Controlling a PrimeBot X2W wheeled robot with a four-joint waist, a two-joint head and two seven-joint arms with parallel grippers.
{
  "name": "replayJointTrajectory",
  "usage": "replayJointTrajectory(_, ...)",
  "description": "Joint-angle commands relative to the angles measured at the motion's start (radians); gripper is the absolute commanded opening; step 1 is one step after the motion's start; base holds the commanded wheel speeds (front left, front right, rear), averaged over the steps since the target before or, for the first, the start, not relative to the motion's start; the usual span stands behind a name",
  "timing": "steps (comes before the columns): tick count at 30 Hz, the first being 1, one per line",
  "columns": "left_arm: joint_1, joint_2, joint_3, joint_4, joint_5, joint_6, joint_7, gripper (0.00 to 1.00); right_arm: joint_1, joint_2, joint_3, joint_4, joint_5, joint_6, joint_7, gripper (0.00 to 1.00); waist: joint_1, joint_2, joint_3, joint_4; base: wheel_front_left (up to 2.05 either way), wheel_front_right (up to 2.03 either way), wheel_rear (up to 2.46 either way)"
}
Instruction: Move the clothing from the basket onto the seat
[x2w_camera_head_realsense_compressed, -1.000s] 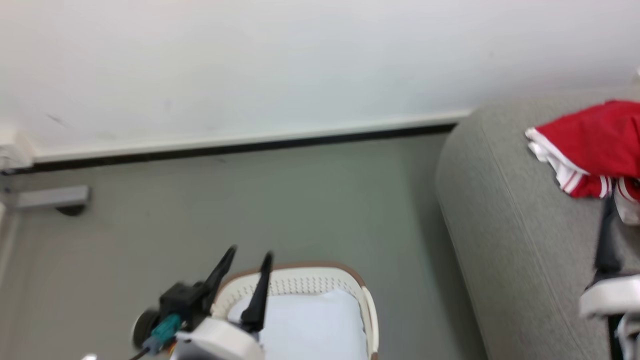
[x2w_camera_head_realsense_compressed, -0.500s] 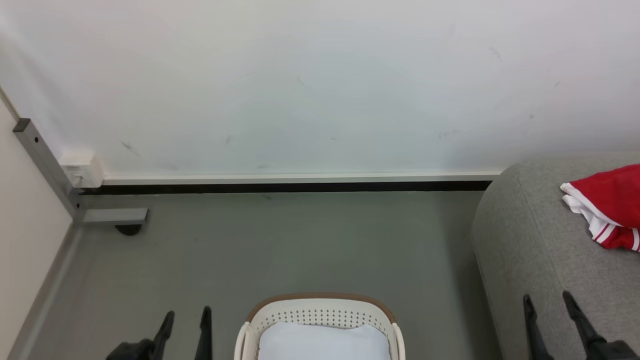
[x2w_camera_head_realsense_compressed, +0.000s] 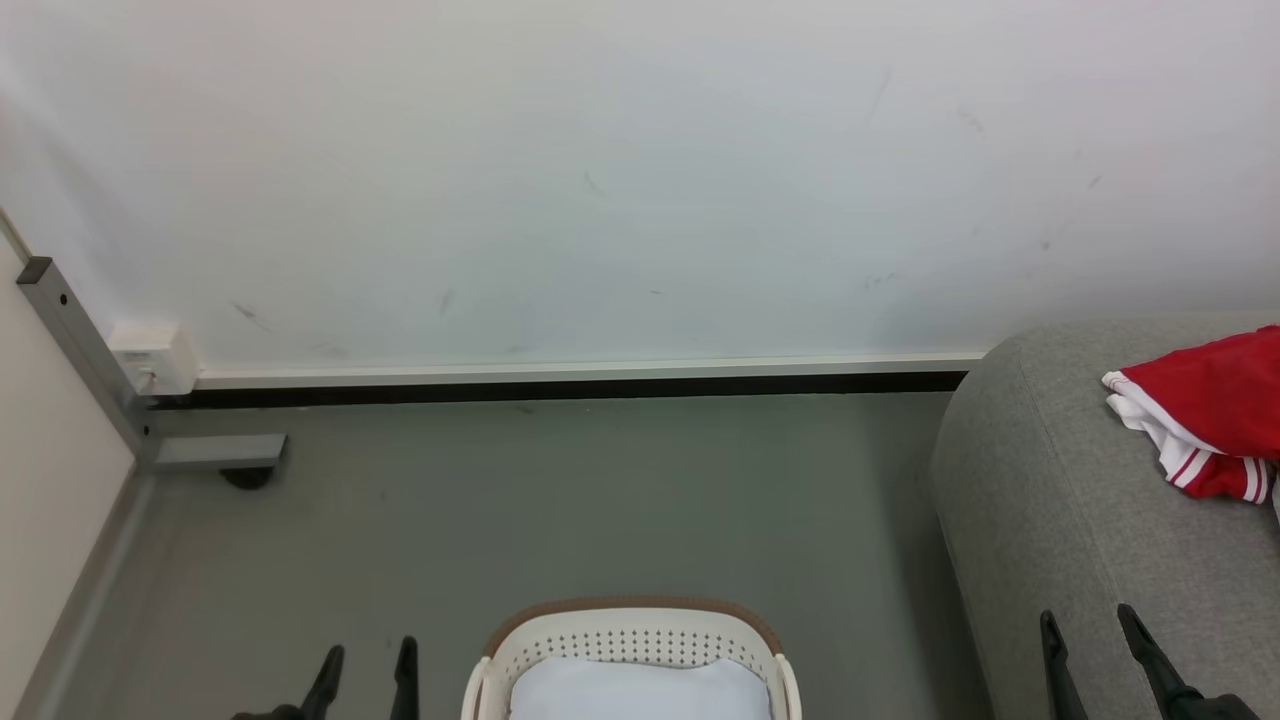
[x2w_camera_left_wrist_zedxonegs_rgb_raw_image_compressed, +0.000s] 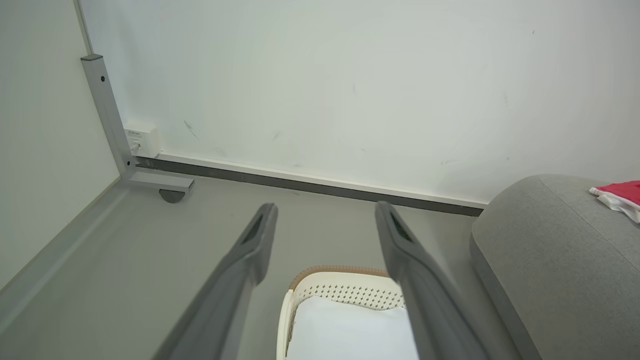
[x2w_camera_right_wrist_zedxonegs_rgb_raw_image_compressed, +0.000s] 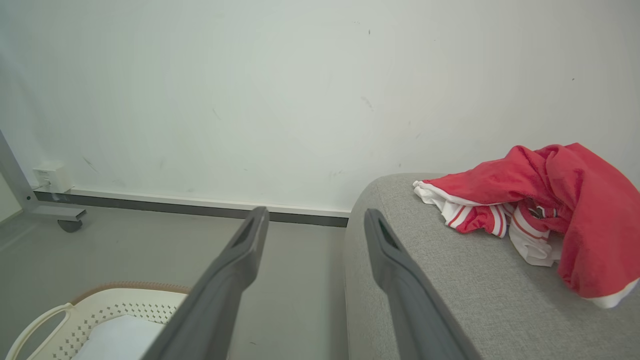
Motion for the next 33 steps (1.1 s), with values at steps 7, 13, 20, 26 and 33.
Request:
replayJointTrajectory(7, 0.005, -0.030, 0.044, 0.010, 0.022, -0.032, 0.000, 0.00, 0.000, 0.001, 0.003, 0.012, 0.001, 0.000, 0.000, 0.00, 0.0001, 0.0000, -0.003, -0.003, 0.00, 0.00, 0.00)
replayJointTrajectory(13, 0.007, -0.036, 0.052, 0.041, -0.029, -0.037, 0.020, 0.00, -0.007, 0.009, -0.007, 0.047, 0.054, 0.000, 0.028, 0.00, 0.0001, 0.0000, -0.001, -0.002, 0.00, 0.00, 0.00)
replayJointTrajectory(20, -0.005, -0.040, 0.069, 0.033, -0.136, -0.047, 0.050, 0.00, -0.016, 0.007, -0.011, 0.035, 0.182, 0.000, 0.058, 0.00, 0.0001, 0.0000, 0.003, 0.000, 0.00, 0.00, 0.00)
replayJointTrajectory(26, -0.016, -0.043, 0.084, 0.023, -0.235, -0.057, 0.077, 0.00, -0.022, 0.006, -0.011, 0.021, 0.301, 0.000, 0.081, 0.00, 0.0001, 0.0000, 0.006, 0.002, 0.00, 0.00, 0.00)
replayJointTrajectory(33, -0.028, -0.046, 0.101, 0.015, -0.341, -0.067, 0.106, 0.00, -0.031, 0.005, -0.014, 0.009, 0.428, 0.000, 0.109, 0.00, 0.0001, 0.0000, 0.011, 0.005, 0.00, 0.00, 0.00)
